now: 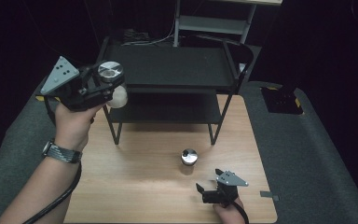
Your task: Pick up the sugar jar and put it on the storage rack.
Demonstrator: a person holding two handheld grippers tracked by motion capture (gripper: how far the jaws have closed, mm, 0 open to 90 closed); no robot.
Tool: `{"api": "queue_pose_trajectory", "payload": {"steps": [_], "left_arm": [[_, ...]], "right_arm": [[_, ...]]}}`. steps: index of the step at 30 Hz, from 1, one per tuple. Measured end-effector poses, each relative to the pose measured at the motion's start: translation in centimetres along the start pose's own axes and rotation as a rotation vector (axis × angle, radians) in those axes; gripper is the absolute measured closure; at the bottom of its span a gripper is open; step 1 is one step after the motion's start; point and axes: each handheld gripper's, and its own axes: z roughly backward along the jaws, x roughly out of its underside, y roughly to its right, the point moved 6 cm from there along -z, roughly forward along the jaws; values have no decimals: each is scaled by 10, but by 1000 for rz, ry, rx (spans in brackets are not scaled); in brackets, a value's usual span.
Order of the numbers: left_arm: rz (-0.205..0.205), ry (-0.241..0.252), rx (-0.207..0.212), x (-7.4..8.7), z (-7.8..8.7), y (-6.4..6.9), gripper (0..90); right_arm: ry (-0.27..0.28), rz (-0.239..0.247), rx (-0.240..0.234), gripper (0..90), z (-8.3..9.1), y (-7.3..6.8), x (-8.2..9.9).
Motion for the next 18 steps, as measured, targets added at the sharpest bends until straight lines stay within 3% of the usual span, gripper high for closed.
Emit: {"api": "queue_pose_trajectory", "payload": {"steps": [7, 18], "left_arm": [[8, 9, -6, -11, -12, -2, 347], [-27, -4, -29, -19, -34, 1, 347]], "right_arm": [[0, 2, -2, 5, 0, 0, 0], [4, 5, -3, 5, 0, 0, 0]]}}
